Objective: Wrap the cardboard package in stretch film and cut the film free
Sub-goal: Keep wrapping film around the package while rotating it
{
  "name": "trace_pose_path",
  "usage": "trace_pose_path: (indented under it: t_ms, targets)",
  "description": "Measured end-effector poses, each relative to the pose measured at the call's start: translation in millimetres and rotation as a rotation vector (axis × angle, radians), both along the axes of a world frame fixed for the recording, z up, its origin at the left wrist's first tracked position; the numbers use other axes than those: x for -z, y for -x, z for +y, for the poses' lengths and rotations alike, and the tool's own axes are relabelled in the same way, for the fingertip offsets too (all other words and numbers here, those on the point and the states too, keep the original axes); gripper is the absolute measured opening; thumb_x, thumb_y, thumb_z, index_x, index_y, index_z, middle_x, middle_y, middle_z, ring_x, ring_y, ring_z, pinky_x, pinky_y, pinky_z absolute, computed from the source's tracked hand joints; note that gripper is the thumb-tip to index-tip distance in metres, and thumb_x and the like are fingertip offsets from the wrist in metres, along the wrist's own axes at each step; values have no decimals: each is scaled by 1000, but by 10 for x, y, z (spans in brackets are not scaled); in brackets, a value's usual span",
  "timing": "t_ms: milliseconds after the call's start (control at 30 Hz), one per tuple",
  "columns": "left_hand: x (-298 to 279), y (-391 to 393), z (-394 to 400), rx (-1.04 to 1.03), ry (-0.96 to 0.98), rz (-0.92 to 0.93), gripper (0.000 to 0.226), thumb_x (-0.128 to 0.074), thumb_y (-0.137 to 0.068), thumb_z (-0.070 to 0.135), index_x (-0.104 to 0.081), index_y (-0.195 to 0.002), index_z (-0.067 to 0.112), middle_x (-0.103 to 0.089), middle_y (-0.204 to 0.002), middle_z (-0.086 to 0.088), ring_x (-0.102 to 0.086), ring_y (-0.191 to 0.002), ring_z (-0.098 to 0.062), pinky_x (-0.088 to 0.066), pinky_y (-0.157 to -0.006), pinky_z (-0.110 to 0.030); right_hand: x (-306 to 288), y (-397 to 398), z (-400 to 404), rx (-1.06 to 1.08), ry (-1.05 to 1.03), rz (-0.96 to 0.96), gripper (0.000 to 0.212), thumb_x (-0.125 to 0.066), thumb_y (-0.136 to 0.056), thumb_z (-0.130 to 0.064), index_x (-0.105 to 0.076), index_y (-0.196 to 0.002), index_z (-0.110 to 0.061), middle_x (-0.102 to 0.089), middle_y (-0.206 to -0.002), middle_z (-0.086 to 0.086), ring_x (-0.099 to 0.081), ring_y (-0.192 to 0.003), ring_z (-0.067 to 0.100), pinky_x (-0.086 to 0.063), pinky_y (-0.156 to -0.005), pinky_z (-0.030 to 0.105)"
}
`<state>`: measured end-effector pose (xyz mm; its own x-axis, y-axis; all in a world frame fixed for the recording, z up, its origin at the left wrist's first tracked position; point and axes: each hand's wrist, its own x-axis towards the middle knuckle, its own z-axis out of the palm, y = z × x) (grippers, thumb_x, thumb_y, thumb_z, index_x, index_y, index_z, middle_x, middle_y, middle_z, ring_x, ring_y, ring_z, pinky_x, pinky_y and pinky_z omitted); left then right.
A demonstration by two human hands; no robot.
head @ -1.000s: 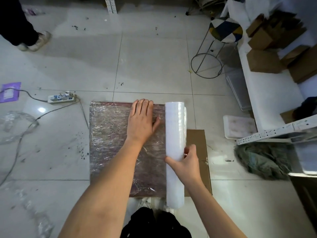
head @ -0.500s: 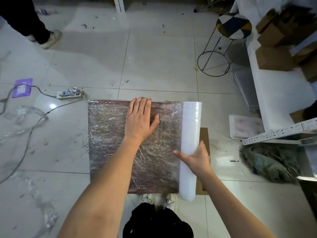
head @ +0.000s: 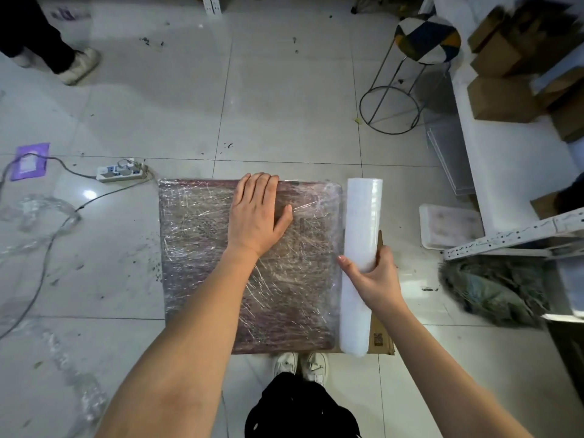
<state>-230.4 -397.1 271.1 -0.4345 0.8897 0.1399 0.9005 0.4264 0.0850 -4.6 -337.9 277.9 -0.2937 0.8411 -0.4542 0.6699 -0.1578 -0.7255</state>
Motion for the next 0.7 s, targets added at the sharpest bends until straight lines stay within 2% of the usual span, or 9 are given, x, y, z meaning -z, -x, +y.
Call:
trace_pose_path:
  t_ms: [100, 267, 333, 400, 467, 500, 567, 633, 700]
  targets:
    - [31, 6, 22, 3, 10, 13, 64, -28, -94, 47, -48, -129, -2, -56, -125, -19, -50, -121, -33, -13, -114, -40, -9, 65, 87, -53, 98, 27, 55, -70, -79, -42, -37, -108, -9, -50, -91, -5, -51, -80, 8, -41, -57, 17]
    - [26, 65, 97, -9, 55, -29, 67, -25, -95, 50, -44, -135, -1, -53, -131, -19, -46, -126, -32, -13, -116, -40, -8, 106, 184, -98, 176, 8, 54, -62, -86, -41, -32, -116, -8, -49, -106, 3, -49, -92, 14, -40, -59, 15]
    - [8, 82, 116, 0, 21, -37, 69, -27, -94, 51, -38, -141, 2, -48, -139, -18, -40, -133, -30, -7, -118, -37, -40, 125, 184, -70, 204, 22, 54, -61, -87, -40, -34, -120, -6, -48, -109, 2, -50, -95, 13, -40, -58, 11]
    - [-55, 116, 136, -35, -74, -139, 72, -40, -93, 50, -24, -149, 7, -34, -151, -15, -25, -142, -25, 3, -118, -31, -48, 135, 196, -17, 247, 88, 60, -53, -91, -43, -32, -131, -4, -46, -120, 1, -48, -113, 16, -44, -77, 14]
    - [-183, 20, 172, -173, -184, -256, 75, -43, -92, 45, -15, -151, 7, -19, -157, -12, -11, -145, -21, 6, -118, -32, -49, 138, 181, 38, 319, 164, 67, -39, -97, -47, -19, -148, -9, -32, -146, 0, -31, -135, 17, -28, -105, 26]
    - [-243, -88, 192, -213, -237, -196, 72, -37, -93, 44, -17, -150, 5, -16, -158, -11, -9, -145, -22, 5, -119, -35, -55, 148, 161, 57, 330, 195, 67, -34, -98, -48, -13, -151, -13, -23, -154, -1, -23, -140, 15, -21, -109, 28]
    - [-248, -428, 256, -111, -249, -56, 69, -30, -93, 42, -20, -148, 2, -13, -156, -12, -11, -145, -24, 3, -120, -40, -45, 155, 102, 107, 297, 248, 66, -34, -99, -45, -11, -151, -11, -23, -152, -2, -23, -135, 7, -19, -106, 22]
    - [-55, -733, 318, 66, -158, 19, 66, -32, -95, 39, -18, -148, 3, -16, -156, -13, -15, -145, -25, 5, -119, -42, 6, 133, 17, 162, 227, 278, 61, -37, -99, -40, -22, -147, -5, -33, -142, -4, -29, -126, 2, -23, -98, 15]
    - [157, -829, 375, 80, -125, 22, 62, -33, -95, 34, -21, -149, 5, -21, -156, -14, -16, -145, -27, 3, -120, -44, 51, 119, -58, 219, 120, 265, 52, -41, -97, -41, -44, -130, -1, -51, -117, -4, -47, -114, 15, -39, -86, 17]
